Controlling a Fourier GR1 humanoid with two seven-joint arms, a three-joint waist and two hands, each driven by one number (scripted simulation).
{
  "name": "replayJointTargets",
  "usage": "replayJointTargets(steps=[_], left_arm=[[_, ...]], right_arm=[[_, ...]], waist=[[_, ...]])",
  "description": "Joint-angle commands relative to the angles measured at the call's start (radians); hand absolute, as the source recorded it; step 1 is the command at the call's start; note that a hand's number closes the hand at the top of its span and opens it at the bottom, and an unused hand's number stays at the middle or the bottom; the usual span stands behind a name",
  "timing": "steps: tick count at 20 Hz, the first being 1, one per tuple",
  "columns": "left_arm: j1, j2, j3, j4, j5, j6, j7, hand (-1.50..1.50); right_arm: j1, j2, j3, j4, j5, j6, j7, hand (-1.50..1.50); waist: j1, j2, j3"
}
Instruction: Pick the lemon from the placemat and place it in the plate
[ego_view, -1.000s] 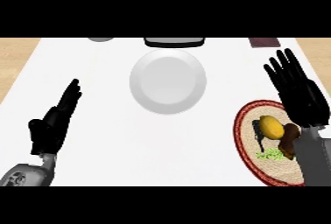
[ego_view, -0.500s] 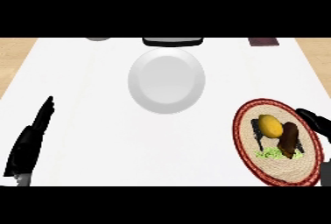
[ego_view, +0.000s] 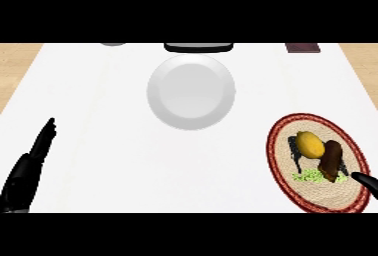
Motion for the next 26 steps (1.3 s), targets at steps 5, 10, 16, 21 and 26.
replayJointTargets(steps=[5, 10, 16, 21, 26], left_arm=[[0.013, 0.003, 0.023, 0.004, 0.010, -0.028, -0.012, 0.00], [0.018, -0.019, 0.014, -0.001, -0.022, -0.028, -0.032, 0.00], [-0.027, 0.021, 0.072, -0.012, 0.004, -0.089, 0.027, 0.00], [0.039, -0.056, 0.004, -0.100, -0.073, -0.030, 0.056, 0.00], [-0.013, -0.063, 0.044, -0.044, -0.070, -0.051, 0.041, 0.00]], right_arm=[[0.089, -0.246, 0.069, -0.062, 0.154, 0.100, 0.256, -1.50], [-0.033, -0.340, 0.078, 0.063, 0.188, 0.136, 0.394, -1.50], [-0.147, -0.400, 0.147, 0.146, 0.203, 0.246, 0.522, -1.50], [-0.183, -0.406, 0.182, 0.320, 0.249, 0.360, 0.438, -1.50], [-0.291, -0.457, 0.230, 0.500, 0.336, 0.466, 0.384, -1.50]], waist=[[0.010, 0.002, -0.001], [0.021, 0.004, 0.000], [0.018, 0.003, 0.001], [0.019, 0.003, 0.002], [0.021, 0.005, 0.002]])
